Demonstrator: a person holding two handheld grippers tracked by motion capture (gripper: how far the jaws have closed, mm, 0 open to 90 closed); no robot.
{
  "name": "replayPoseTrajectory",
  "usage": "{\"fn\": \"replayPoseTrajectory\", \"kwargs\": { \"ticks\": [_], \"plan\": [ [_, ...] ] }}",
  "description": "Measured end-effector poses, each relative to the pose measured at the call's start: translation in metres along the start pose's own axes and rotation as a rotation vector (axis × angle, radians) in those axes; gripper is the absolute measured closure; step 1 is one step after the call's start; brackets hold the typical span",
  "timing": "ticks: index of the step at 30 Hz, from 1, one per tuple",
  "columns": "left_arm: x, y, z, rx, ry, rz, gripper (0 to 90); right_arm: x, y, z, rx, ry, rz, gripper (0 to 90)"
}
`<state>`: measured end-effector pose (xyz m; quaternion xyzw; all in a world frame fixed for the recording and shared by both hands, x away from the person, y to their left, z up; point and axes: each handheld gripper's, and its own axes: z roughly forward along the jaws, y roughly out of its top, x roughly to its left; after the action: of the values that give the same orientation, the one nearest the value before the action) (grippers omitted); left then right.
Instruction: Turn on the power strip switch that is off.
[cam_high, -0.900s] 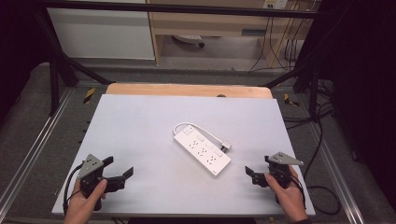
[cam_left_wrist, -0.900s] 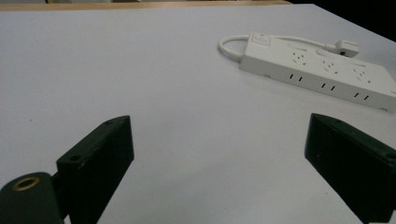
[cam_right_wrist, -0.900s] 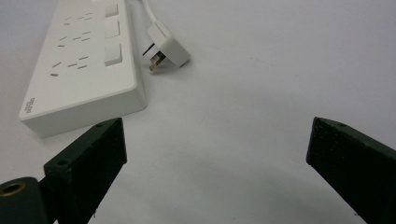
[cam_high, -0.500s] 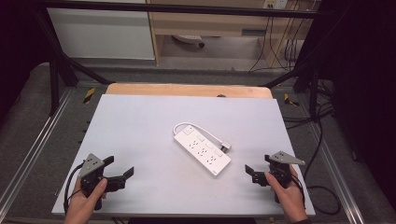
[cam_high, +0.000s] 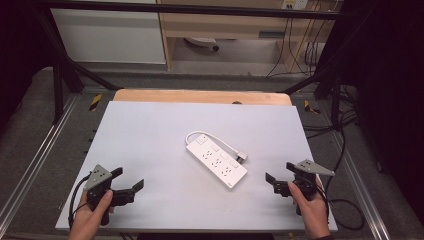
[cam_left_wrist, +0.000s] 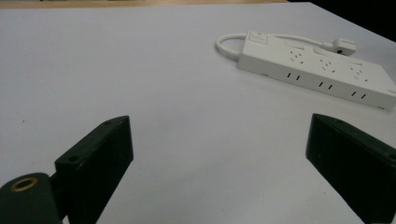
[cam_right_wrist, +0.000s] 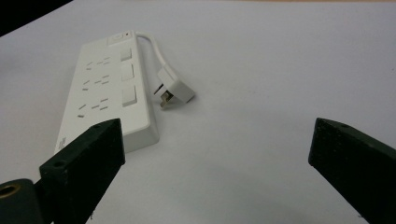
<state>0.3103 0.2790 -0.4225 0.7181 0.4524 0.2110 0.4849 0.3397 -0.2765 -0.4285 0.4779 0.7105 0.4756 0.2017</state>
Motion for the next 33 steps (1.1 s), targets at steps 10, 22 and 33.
{"fn": "replayPoseTrajectory", "kwargs": {
  "ticks": [10, 22, 33],
  "plan": [
    [0.001, -0.001, 0.003, 0.016, 0.017, -0.003, 7.5, -0.003, 0.005, -0.002, -0.038, 0.004, 0.029, 3.3],
    [-0.001, -0.001, 0.003, 0.023, 0.012, 0.018, 6.7, 0.011, 0.021, 0.0, -0.061, 0.02, -0.04, 2.9],
    [-0.001, -0.002, 0.003, 0.026, 0.003, 0.015, 6.6, 0.022, 0.032, -0.003, -0.087, 0.054, -0.051, 2.5]
  ]
}}
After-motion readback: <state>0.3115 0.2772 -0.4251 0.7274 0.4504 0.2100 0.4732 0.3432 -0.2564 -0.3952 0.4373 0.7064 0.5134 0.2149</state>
